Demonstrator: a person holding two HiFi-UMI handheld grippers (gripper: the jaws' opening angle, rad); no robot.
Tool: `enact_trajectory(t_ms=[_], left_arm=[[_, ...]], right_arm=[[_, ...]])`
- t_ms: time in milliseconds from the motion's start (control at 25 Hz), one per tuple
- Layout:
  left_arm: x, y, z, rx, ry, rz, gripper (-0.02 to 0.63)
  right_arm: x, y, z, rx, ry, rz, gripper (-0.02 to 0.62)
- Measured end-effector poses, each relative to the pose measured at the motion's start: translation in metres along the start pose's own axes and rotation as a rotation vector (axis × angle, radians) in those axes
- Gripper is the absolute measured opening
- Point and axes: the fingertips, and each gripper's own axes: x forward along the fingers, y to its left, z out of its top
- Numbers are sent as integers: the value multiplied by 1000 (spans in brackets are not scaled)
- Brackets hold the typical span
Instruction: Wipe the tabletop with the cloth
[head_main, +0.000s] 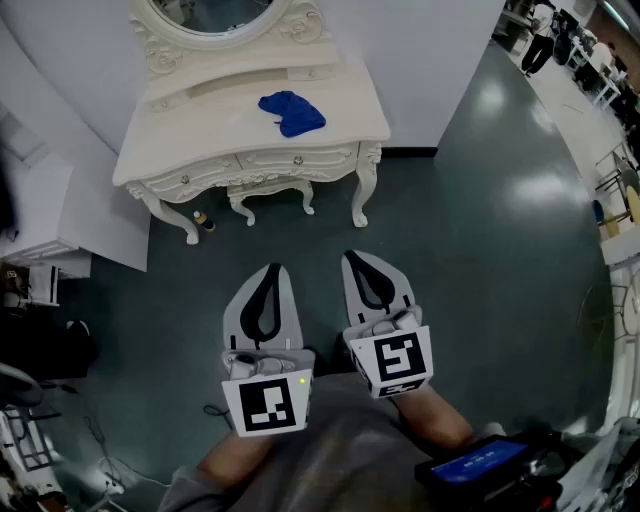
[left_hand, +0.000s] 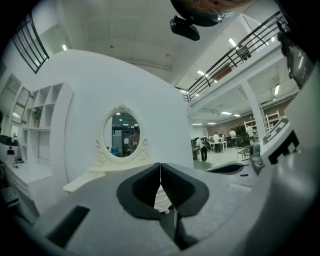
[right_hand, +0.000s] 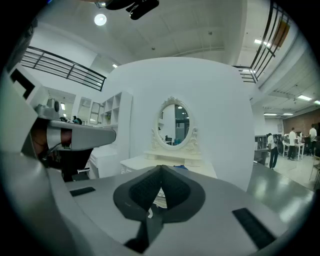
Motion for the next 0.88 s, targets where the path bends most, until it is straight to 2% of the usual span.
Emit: enact_trajectory(t_ms=[200,520,880], left_arm=[[14,-8,-1,-1,9,2,17],[41,-27,3,8,0,28,17],[71,-3,0,9,14,87,17]], right_arm=[[5,-12,-1,2,-1,18,14],[17,-45,9,19,-61,52,17],[59,-54,9,4,-34,104,17]])
